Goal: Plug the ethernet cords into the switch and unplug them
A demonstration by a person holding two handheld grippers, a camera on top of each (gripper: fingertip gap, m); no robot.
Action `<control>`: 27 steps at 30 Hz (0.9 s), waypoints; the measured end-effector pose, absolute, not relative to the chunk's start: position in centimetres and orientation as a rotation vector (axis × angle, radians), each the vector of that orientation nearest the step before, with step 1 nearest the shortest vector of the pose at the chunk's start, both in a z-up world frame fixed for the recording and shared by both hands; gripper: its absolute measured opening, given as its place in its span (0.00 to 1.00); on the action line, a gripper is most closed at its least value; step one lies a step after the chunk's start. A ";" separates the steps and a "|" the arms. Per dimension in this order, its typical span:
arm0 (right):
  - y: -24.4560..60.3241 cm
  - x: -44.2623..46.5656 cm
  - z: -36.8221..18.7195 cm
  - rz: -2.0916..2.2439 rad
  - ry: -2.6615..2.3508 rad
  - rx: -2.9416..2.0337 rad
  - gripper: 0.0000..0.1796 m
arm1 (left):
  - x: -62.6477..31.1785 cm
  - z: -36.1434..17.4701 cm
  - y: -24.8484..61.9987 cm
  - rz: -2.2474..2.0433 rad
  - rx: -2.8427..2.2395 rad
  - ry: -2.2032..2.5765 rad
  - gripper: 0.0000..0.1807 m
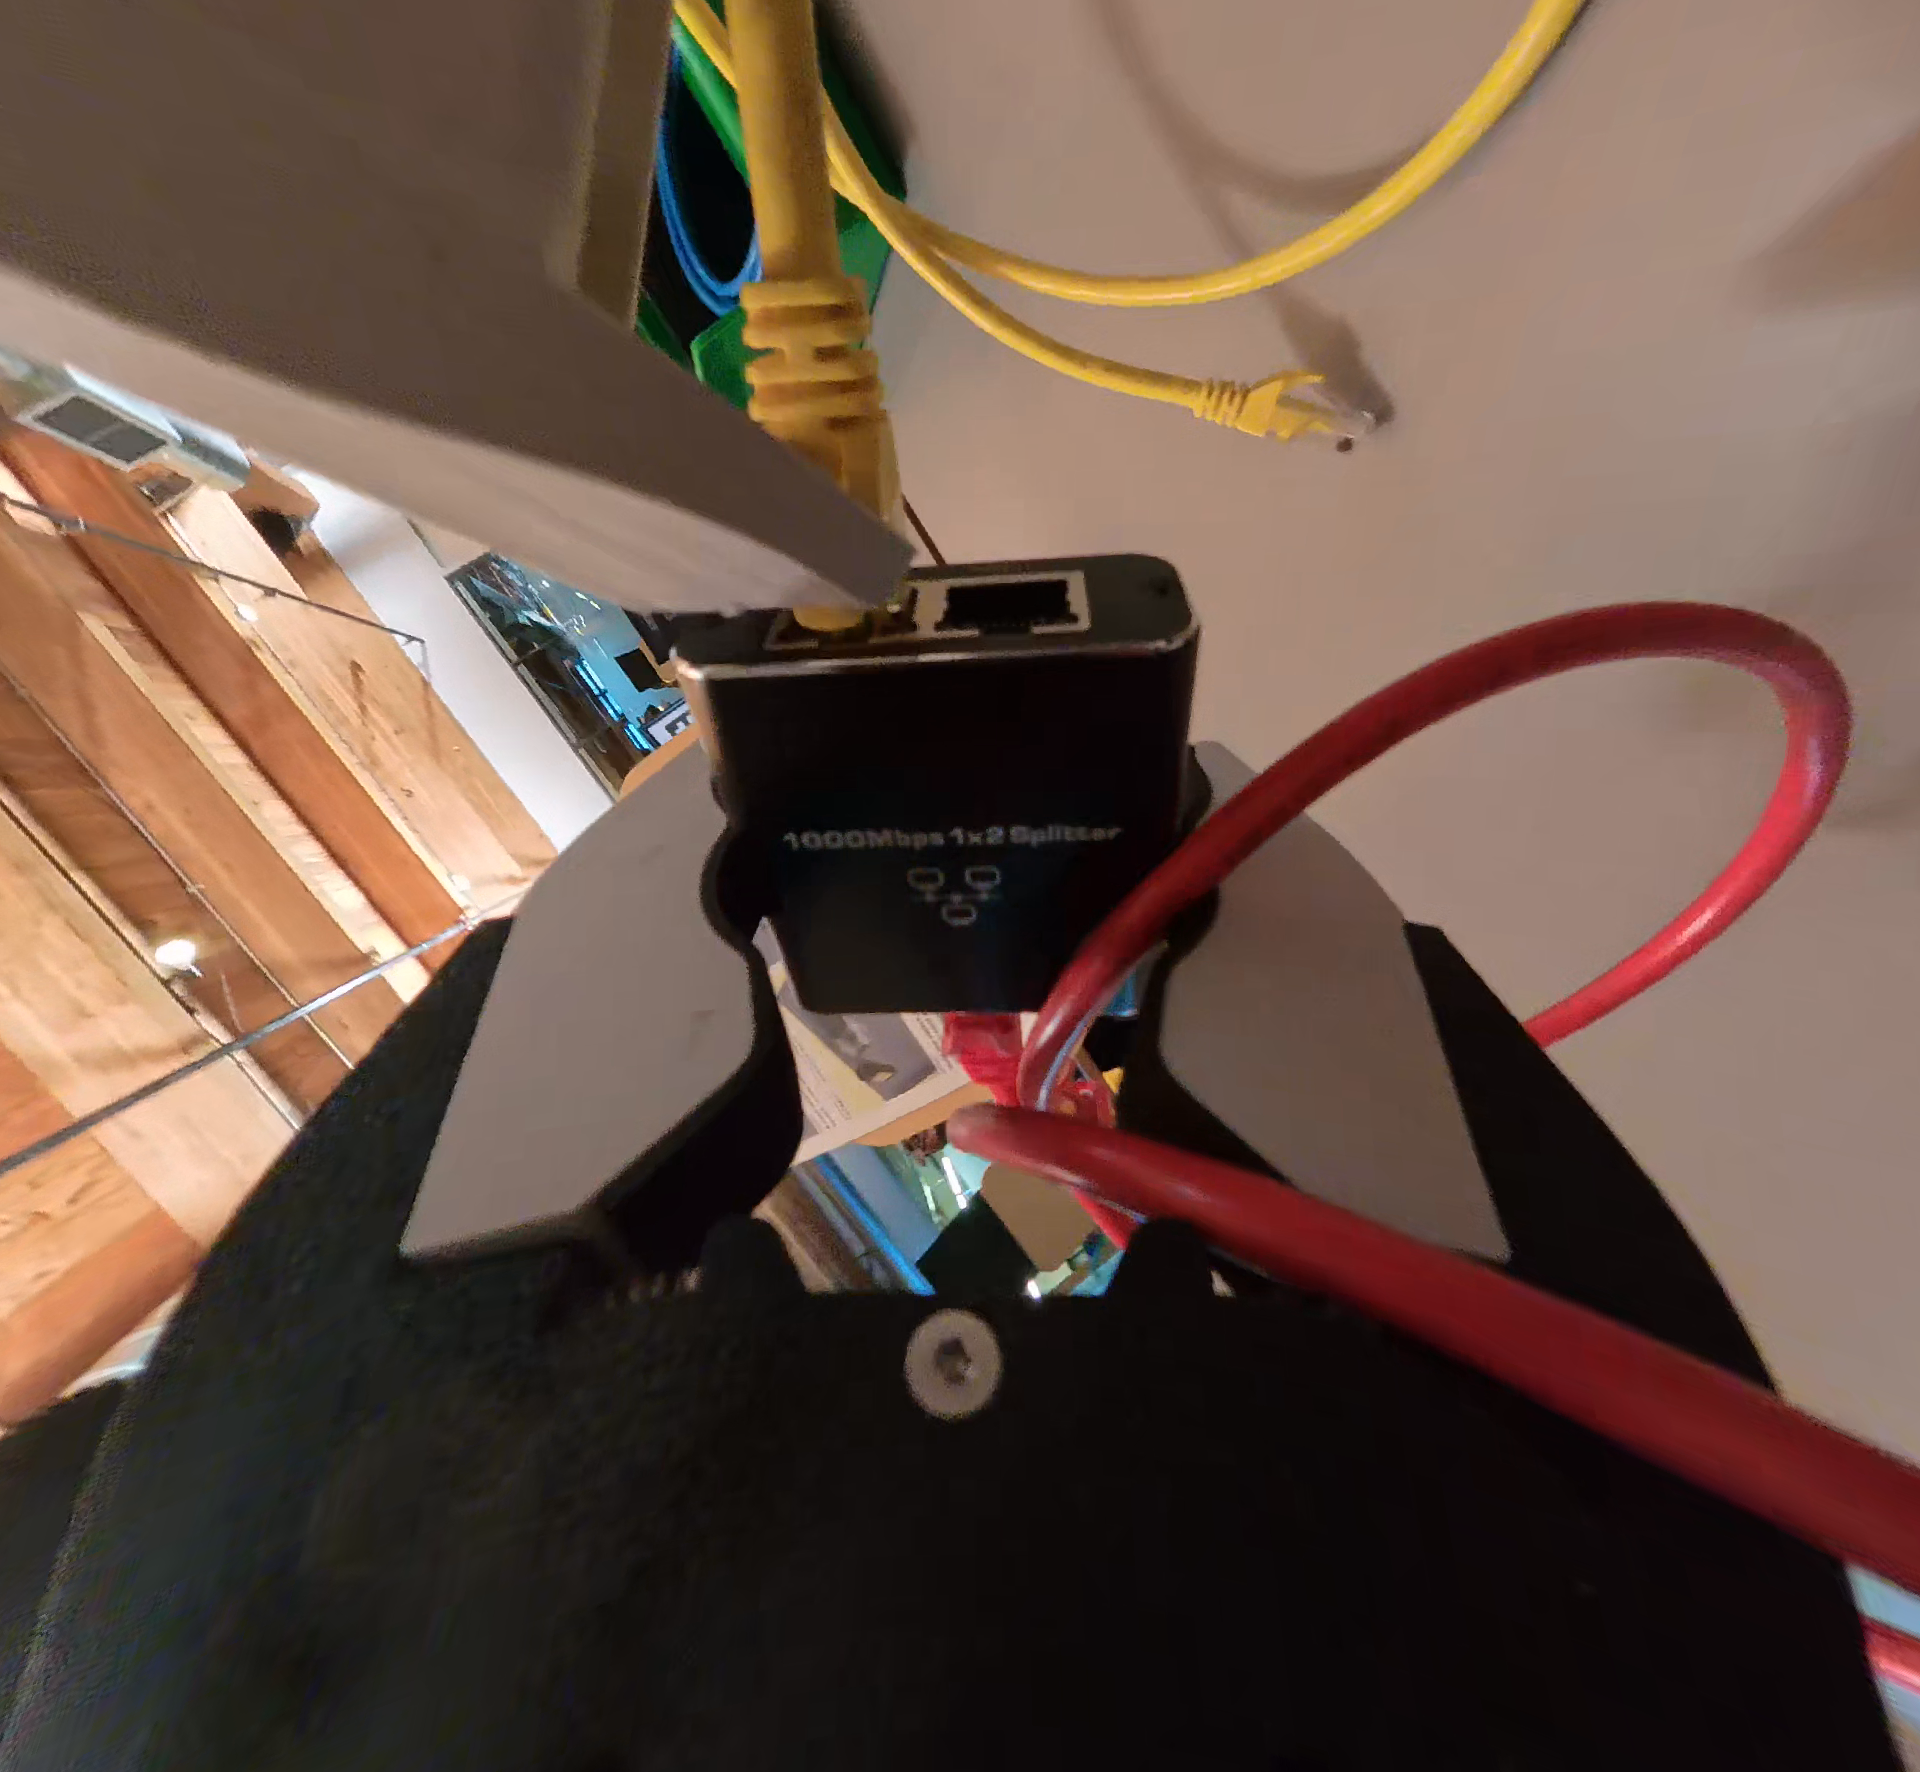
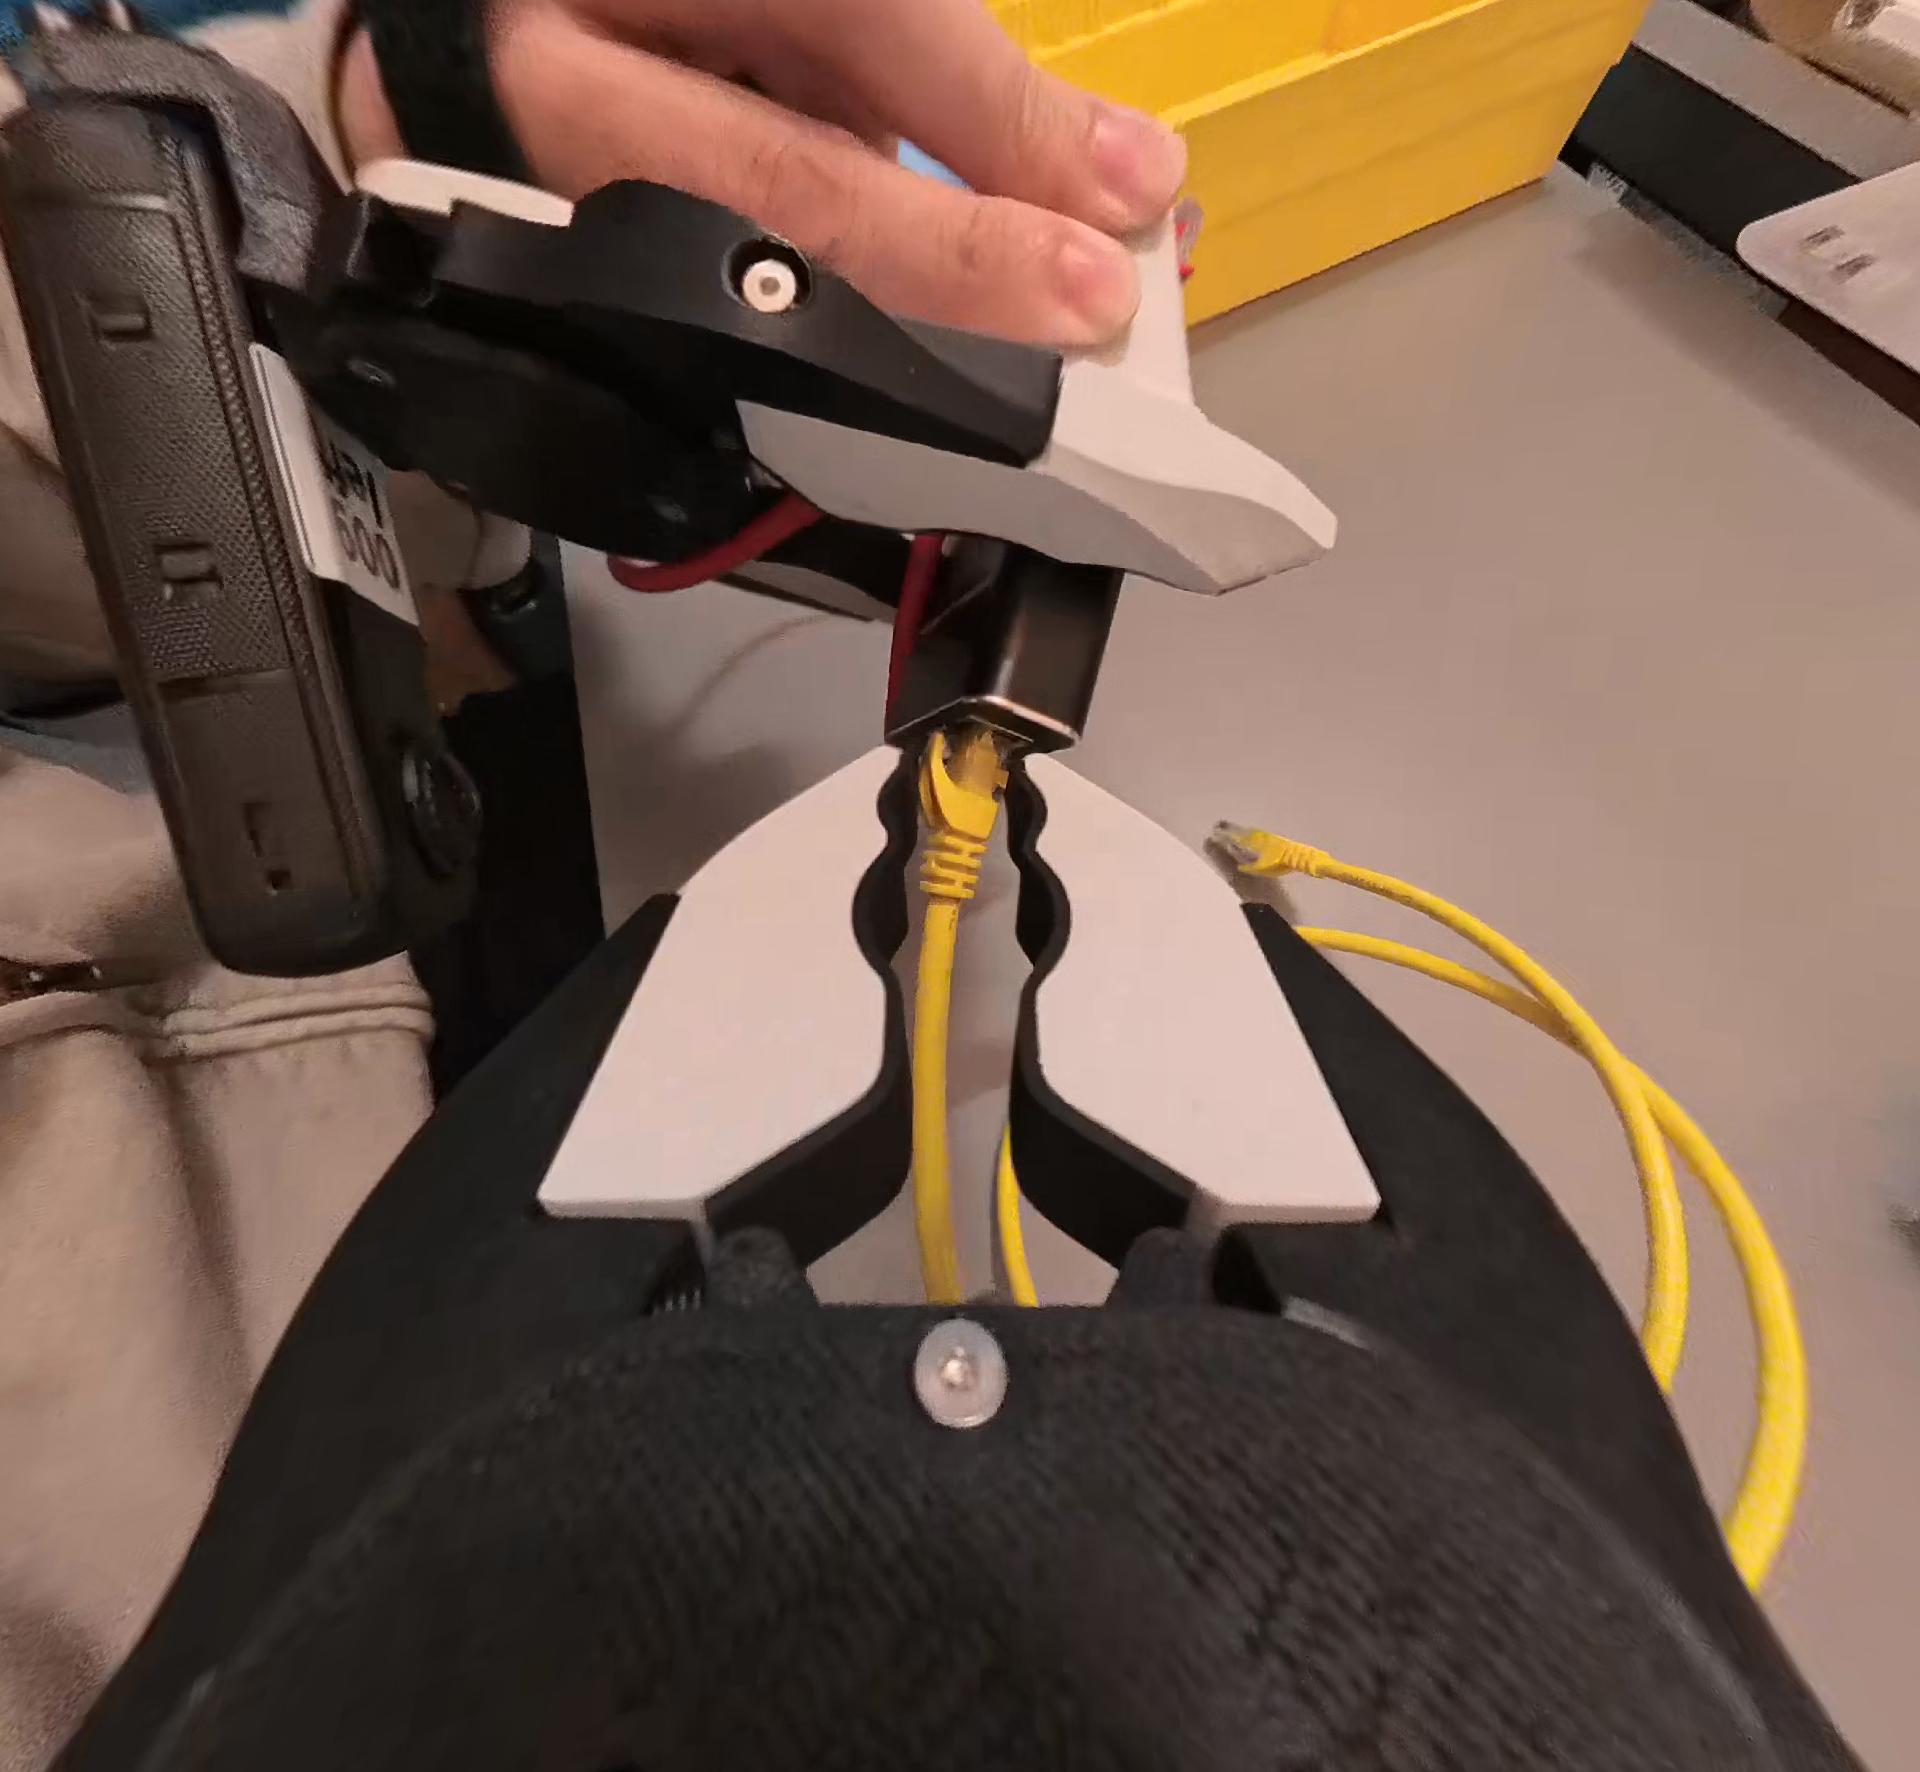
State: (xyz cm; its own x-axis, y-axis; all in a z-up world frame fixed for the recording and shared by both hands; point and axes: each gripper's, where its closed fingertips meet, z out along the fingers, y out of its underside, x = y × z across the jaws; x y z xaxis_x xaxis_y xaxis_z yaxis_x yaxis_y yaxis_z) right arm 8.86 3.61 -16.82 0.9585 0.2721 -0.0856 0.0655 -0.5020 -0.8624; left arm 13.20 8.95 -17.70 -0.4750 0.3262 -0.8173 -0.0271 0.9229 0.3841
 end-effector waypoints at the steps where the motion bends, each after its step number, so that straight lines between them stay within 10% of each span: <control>1: 3.6 8.8 -17.2 0.250 -0.253 -2.110 0.10 | 13.2 -17.9 8.8 0.437 0.235 2.031 0.41; 18: 1.8 10.8 -14.8 0.531 -0.062 -1.711 0.08 | 12.9 -11.0 12.0 0.307 0.110 1.795 0.44; 27: -1.4 12.0 -10.0 0.783 -0.002 -1.332 0.08 | 6.4 -7.2 19.2 -1.137 -0.884 1.610 0.45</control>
State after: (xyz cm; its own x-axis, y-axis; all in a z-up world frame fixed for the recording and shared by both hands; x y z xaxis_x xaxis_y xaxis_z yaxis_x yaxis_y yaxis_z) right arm 11.95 -1.43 -9.99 0.7497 0.5080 -0.4242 -0.5055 0.0259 -0.8624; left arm 6.42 19.18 -7.16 -0.2954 -0.9120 -0.2848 -0.0369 0.3087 -0.9504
